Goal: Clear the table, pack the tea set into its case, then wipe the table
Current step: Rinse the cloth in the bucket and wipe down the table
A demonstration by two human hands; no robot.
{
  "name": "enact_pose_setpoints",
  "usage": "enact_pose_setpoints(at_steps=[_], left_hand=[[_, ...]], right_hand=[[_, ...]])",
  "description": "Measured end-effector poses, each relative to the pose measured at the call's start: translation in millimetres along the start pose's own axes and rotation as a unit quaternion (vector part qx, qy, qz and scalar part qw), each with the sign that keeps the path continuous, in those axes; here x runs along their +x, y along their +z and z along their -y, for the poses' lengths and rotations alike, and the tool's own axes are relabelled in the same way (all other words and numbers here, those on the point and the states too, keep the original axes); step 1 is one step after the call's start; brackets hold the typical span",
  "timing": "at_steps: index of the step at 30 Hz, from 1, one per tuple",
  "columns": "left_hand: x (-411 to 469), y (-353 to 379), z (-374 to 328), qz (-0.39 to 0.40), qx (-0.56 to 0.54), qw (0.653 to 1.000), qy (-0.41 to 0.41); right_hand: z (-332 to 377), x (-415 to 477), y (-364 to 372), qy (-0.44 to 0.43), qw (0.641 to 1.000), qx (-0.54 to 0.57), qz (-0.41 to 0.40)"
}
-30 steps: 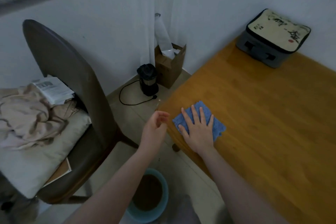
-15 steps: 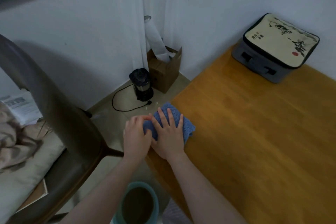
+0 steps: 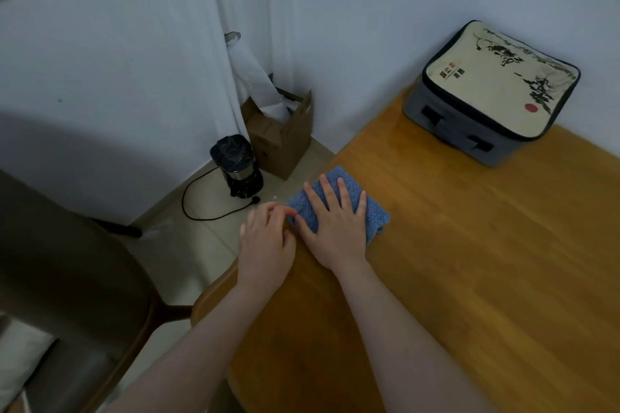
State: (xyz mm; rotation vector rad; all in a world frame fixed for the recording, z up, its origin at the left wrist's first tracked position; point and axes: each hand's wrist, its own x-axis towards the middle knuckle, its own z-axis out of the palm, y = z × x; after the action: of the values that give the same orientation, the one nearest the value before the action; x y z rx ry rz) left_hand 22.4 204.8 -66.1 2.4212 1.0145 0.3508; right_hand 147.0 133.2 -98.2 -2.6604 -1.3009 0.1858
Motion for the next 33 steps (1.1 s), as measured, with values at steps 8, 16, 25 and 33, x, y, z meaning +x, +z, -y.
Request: enact_pose_setpoints(at_steps=[8, 16, 25, 33], left_hand=[[42, 25, -35, 0.016, -0.005, 0.999, 0.032], [56, 45, -45, 0.026, -0.010, 0.998, 0.058], [66, 57, -62, 0.025, 0.001, 0.996, 0.085], [58, 56, -71, 0.025, 0.003, 0.997, 0.075]], right_hand=[[-43, 43, -15, 0.069, 0.996, 0.039, -0.040], [-95, 104, -30, 0.098, 0.995, 0.011, -0.028], [-118, 122, -36, 0.088, 0.996, 0.006, -0.012], [-166, 83, -43, 0.107, 0.994, 0.011, -0.031]])
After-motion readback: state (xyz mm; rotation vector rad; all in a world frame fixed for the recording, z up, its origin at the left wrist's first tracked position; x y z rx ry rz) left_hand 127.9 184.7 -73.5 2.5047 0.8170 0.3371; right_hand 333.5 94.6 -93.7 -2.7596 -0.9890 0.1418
